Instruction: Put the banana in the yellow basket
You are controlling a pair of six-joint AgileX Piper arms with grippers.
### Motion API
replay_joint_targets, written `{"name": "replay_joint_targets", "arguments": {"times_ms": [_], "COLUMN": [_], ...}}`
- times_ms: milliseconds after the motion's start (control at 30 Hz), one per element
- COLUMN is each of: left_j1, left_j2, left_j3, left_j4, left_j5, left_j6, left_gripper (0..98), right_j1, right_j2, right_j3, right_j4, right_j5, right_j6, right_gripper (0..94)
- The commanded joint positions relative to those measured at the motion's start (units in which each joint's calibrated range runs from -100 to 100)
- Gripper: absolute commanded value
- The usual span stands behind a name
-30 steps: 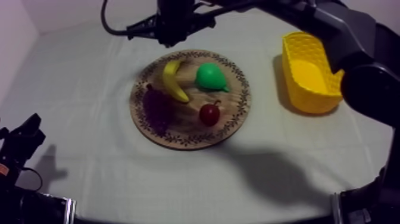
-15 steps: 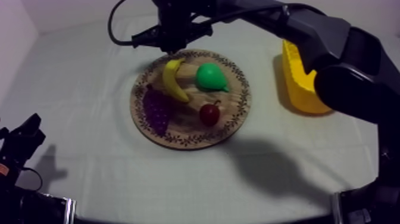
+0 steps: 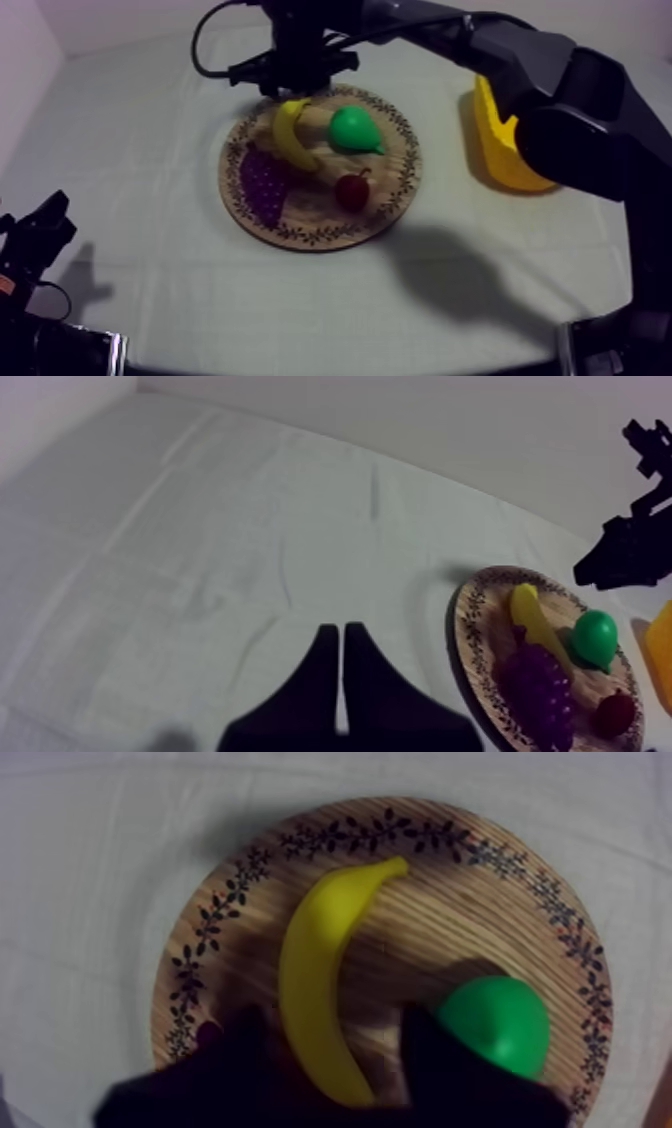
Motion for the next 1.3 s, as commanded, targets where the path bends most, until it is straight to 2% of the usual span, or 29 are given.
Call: {"name": "replay_joint_targets", "arguments": {"times_ms": [0,100,400,800,1267], "left_j1": [0.0,0.0,0.0,0.0,0.0], "left_j2": [0.0,0.0,0.0,0.0,0.0], "left_j3": [0.0,0.0,0.0,0.0,0.0], "left_j4": [-0.02,-0.02,-0.02,-0.02,-0.02], "left_j5": [0.0,0.0,0.0,0.0,0.0], "left_j6": [0.0,0.0,0.0,0.0,0.0], "left_gripper": [0.1,0.1,0.1,0.1,0.1], "right_j1": [0.0,-0.1,-0.6,-0.4,0.0], "right_j2": [-0.3,-0.4,-1.6,-0.3,10.7], "right_j3": [0.4,1.2,3.9,3.8,-4.3], "right_j4": [-0.3,-0.6,-1.2,-1.6,-1.9], "right_j5": [0.0,-0.1,-0.7,-1.5,-1.3], "right_j6": [0.2,0.4,0.6,1.1,2.1], "right_gripper": [68.6,77.6,88.2,87.4,85.7]}}
